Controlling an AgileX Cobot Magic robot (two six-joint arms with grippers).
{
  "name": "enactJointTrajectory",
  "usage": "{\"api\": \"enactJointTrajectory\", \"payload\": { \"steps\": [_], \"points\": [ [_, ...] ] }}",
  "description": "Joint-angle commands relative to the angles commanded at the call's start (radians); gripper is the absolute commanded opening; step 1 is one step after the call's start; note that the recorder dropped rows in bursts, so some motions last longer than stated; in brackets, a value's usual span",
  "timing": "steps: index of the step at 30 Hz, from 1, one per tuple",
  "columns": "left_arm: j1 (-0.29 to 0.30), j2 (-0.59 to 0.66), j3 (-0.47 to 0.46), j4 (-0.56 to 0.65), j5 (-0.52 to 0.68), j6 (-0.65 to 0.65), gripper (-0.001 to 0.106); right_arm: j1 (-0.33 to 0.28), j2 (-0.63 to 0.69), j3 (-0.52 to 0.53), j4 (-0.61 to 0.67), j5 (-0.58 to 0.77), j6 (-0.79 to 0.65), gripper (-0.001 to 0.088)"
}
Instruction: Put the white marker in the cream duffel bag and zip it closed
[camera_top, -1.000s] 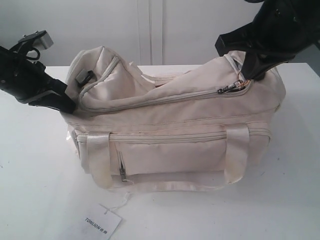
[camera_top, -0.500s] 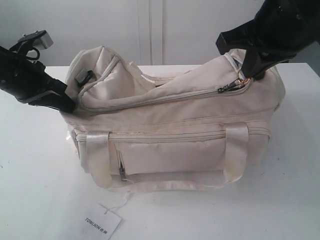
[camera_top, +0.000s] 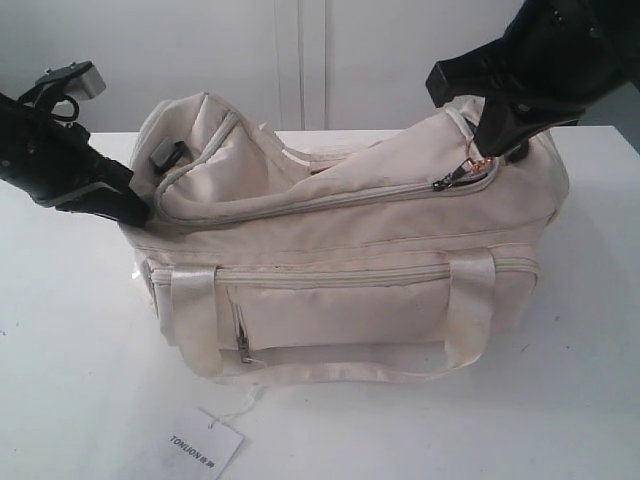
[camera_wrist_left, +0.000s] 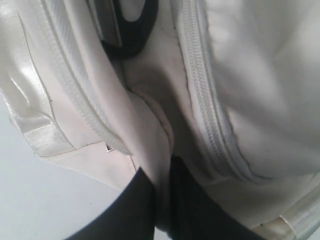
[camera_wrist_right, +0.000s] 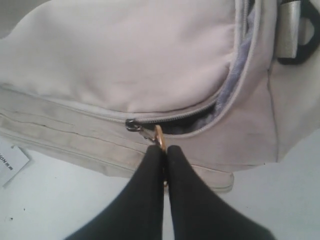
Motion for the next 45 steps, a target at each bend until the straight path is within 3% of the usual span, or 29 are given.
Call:
{"api": "enactJointTrajectory", "payload": {
  "steps": [4,12,16,31,35,41,45],
  "points": [
    [0.0,0.0,0.0,-0.007,0.0,0.0,0.001,0.0,0.0,0.043,0.008,0.0,-0.014,0.0],
    [0.0,-0.002,0.0,-0.007,0.024,0.0,0.038,0.0,0.0,0.079,0.006,-0.012,-0.014,0.0],
    [0.0,-0.002,0.0,0.022,0.054,0.0,0.048,0.0,0.0,0.079,0.006,-0.014,-0.014,0.0],
    [0.0,-0.169,-0.005,0.098,0.079,0.038,0.05,0.0,-0.004,0.079,0.002,-0.014,-0.015,0.0],
    [-0.002,-0.199,-0.005,-0.001,0.081,0.18,0.05,0.0,-0.004,0.079,0.002,-0.014,-0.018,0.0],
    [-0.008,-0.204,-0.005,-0.235,0.184,0.416,0.05,0.0,-0.004,0.079,0.002,-0.016,-0.018,0.0],
    [-0.048,-0.204,-0.005,-0.258,0.196,0.457,0.05,0.0,-0.004,0.079,0.002,-0.016,-0.018,0.0]
  ]
}}
